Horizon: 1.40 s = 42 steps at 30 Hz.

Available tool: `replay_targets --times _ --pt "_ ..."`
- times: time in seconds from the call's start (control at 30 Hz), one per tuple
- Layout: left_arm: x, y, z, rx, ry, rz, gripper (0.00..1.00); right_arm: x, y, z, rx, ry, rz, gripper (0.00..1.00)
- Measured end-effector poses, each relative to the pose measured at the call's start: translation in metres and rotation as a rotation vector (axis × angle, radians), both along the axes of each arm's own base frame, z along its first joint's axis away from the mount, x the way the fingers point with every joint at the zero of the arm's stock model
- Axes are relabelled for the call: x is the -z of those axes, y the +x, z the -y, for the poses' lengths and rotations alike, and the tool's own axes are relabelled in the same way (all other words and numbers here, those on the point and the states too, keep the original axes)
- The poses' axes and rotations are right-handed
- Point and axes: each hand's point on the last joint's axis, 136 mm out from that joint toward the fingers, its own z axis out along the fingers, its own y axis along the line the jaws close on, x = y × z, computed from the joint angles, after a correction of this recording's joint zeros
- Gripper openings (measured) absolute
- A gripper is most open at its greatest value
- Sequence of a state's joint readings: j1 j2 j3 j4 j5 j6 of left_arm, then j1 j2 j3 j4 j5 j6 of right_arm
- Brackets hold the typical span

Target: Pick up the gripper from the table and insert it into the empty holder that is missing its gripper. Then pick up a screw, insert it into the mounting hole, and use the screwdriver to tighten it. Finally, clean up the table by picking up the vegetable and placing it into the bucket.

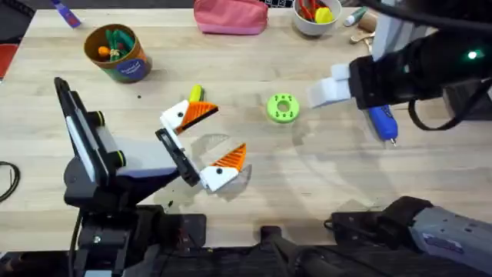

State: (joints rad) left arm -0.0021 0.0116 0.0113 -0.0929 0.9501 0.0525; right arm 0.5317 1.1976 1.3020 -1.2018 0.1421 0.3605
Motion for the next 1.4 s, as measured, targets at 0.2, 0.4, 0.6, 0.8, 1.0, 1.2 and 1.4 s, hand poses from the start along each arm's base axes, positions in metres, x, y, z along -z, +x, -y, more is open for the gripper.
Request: replay_targets --times 0.2,0.4,0.6,0.8,1.0,1.2,1.4 --pt "0.000 0.000 0.000 0.000 0.000 0.000 0.985 0.007 -0.001 0.004 0.028 -0.005 -0.018 0.965" --pt "0.000 0.000 0.000 0.000 0.000 0.000 0.371 0.030 -0.003 0.030 0.153 -0.037 -0.078 0.966" --pt "0.000 0.000 0.000 0.000 0.002 0.004 0.007 0.046 0.002 0.074 0.325 -0.056 -0.115 0.973" --pt "0.000 0.000 0.000 0.000 0.002 0.003 0.007 0.034 0.040 0.118 0.432 -0.038 0.025 0.992" --pt "0.000 0.000 0.000 0.000 0.002 0.004 0.007 0.036 0.056 0.154 0.434 -0.092 0.055 0.994" --pt "0.000 0.000 0.000 0.000 0.002 0.003 0.006 0.062 0.075 0.171 0.362 -0.147 -0.003 0.994" --pt "0.000 0.000 0.000 0.000 0.002 0.003 0.006 0.096 0.093 0.174 0.256 -0.194 -0.078 0.994"
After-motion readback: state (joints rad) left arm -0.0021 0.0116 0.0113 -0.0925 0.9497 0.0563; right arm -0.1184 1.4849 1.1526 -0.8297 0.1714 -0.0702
